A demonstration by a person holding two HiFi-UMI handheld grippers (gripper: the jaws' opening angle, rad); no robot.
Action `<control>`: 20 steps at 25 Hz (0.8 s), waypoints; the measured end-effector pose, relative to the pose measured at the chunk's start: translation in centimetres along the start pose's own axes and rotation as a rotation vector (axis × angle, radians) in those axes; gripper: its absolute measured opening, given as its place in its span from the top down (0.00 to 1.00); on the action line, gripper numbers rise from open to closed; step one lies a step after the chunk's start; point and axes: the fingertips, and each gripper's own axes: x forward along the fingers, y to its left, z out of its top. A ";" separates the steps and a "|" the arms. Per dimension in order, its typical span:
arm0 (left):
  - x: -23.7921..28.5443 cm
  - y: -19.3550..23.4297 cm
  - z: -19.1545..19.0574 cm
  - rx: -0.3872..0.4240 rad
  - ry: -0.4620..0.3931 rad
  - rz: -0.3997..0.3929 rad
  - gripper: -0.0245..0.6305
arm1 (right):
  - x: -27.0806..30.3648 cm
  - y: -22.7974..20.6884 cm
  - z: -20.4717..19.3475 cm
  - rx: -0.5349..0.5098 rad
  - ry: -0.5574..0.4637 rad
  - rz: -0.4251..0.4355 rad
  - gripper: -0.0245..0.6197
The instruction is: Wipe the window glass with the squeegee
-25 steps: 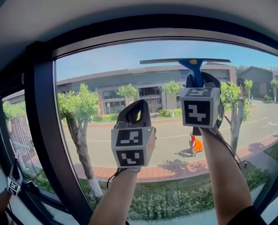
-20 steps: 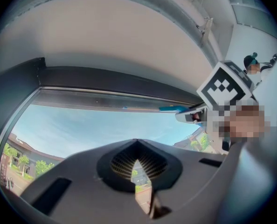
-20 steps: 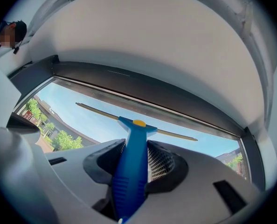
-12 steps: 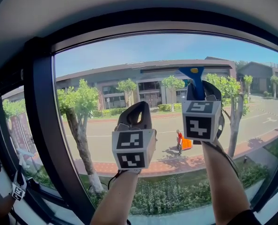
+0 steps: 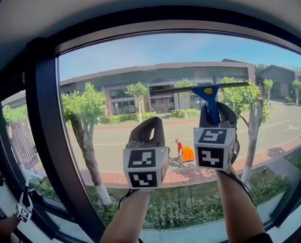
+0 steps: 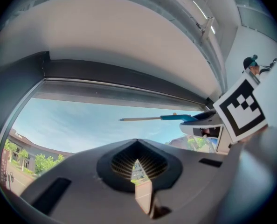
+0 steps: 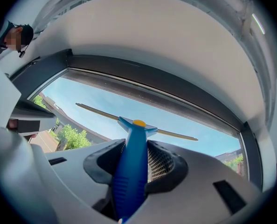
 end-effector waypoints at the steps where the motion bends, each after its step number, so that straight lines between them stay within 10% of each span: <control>1: -0.1 0.1 -0.3 -0.002 0.005 0.000 0.96 | -0.1 0.2 -0.3 -0.002 0.005 0.001 0.74; 20: -3.6 -2.5 -7.2 -0.034 0.131 -0.009 0.96 | -5.5 2.5 -8.6 -0.012 0.078 0.008 0.74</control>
